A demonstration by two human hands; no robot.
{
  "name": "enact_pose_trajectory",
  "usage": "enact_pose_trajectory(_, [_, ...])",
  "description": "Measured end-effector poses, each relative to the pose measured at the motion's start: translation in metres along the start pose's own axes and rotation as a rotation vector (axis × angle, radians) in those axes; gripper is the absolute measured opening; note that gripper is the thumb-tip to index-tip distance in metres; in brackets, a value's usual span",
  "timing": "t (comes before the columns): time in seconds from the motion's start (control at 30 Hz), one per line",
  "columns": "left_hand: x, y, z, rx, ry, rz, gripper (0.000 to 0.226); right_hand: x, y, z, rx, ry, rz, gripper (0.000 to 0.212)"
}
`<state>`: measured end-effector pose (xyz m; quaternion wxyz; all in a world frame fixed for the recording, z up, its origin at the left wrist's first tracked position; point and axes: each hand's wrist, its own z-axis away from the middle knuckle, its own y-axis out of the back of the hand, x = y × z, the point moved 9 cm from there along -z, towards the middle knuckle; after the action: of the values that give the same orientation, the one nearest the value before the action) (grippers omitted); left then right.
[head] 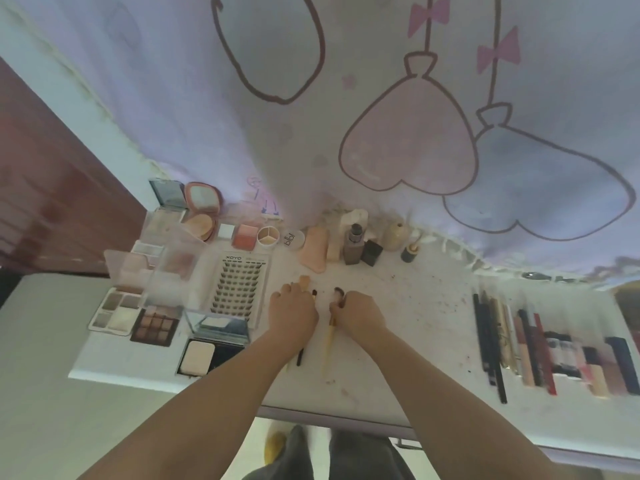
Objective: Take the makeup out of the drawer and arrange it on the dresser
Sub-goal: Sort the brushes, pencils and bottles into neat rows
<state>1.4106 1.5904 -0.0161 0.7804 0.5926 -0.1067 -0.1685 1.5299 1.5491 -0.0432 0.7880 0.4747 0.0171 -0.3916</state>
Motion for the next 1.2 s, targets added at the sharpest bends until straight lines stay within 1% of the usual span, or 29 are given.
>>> enact_pose_trajectory(0.1, [-0.005,0.003,-0.003,0.011,-0.031,-0.006,0.026,-0.005,-0.006,-0.002,0.007,0.011,0.011,0.038])
enact_pose_trajectory(0.17, [-0.005,0.006,-0.004,0.024,-0.04,-0.006,0.031,-0.005,-0.004,-0.001,0.007,0.014,0.009,0.04])
enact_pose_trajectory(0.27, [0.017,0.016,-0.006,0.065,-0.09,0.012,0.033,0.009,0.021,-0.001,0.054,0.016,0.012,0.039])
enact_pose_trajectory(0.37, [0.073,0.026,-0.008,0.082,-0.219,0.087,0.03,0.048,0.067,-0.001,0.148,-0.011,0.032,0.029])
enact_pose_trajectory(0.47, [0.148,0.03,-0.007,0.031,-0.353,0.177,0.031,0.106,0.116,-0.001,0.223,-0.078,0.08,0.021])
enact_pose_trajectory(0.6, [0.24,0.021,0.001,-0.06,-0.451,0.206,0.033,0.171,0.155,-0.007,0.185,-0.149,0.155,0.023])
enact_pose_trajectory(0.7, [0.279,0.008,0.003,-0.112,-0.432,0.194,0.036,0.19,0.165,-0.015,0.156,-0.151,0.18,0.022])
enact_pose_trajectory(0.87, [0.291,-0.009,-0.005,-0.126,-0.341,0.099,0.045,0.187,0.161,-0.027,0.096,-0.106,0.298,0.023])
enact_pose_trajectory(1.0, [0.283,-0.009,-0.007,-0.127,-0.259,0.131,0.045,0.18,0.154,-0.033,0.046,-0.078,0.319,0.02])
enact_pose_trajectory(1.07, [0.272,-0.005,-0.007,-0.117,-0.224,0.18,0.04,0.176,0.153,-0.036,0.025,-0.07,0.202,0.018])
enact_pose_trajectory(1.13, [0.258,0.002,-0.005,-0.09,-0.216,0.236,0.033,0.17,0.151,-0.037,-0.014,-0.057,0.04,0.024])
enact_pose_trajectory(1.2, [0.242,0.012,-0.001,-0.054,-0.211,0.292,0.027,0.16,0.15,-0.034,-0.032,-0.019,-0.031,0.029])
